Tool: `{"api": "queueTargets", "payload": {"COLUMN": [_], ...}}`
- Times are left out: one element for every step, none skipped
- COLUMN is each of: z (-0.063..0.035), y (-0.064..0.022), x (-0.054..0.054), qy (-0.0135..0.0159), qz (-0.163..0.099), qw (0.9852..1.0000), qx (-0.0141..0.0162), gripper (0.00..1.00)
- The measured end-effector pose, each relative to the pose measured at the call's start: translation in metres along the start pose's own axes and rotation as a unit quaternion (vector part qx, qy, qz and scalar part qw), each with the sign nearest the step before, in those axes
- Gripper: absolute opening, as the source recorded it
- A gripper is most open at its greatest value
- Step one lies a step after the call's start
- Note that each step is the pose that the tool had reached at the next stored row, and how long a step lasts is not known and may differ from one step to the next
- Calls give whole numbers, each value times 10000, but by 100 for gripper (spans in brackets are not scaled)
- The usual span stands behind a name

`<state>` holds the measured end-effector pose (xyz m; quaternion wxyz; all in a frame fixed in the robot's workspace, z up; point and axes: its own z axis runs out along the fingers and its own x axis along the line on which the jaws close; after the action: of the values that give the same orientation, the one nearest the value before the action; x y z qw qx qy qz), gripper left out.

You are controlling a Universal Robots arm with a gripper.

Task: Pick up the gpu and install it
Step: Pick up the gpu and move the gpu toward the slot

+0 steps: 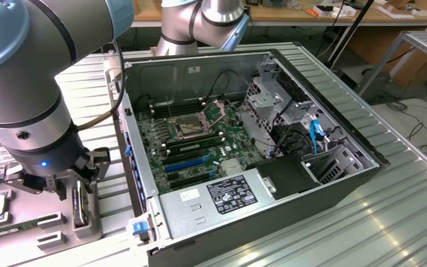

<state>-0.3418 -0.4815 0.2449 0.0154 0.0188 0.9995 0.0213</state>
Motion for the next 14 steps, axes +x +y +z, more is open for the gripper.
{"api": "queueTargets", "payload": {"z": [0, 0, 0, 0, 0, 0, 0, 0, 0, 0, 0, 0, 0, 0], "y": [0, 0, 0, 0, 0, 0, 0, 0, 0, 0, 0, 0, 0, 0], "x": [0, 0, 0, 0, 0, 0, 0, 0, 0, 0, 0, 0, 0, 0], "qy": [0, 0, 0, 0, 0, 0, 0, 0, 0, 0, 0, 0, 0, 0], "qz": [0, 0, 0, 0, 0, 0, 0, 0, 0, 0, 0, 0, 0, 0], "qw": [10000, 10000, 10000, 10000, 10000, 10000, 10000, 10000, 10000, 10000, 10000, 10000, 10000, 10000], "qx": [0, 0, 0, 0, 0, 0, 0, 0, 0, 0, 0, 0, 0, 0], "gripper": [45, 45, 38, 38, 38, 38, 38, 38, 38, 38, 38, 38, 38, 38]}}
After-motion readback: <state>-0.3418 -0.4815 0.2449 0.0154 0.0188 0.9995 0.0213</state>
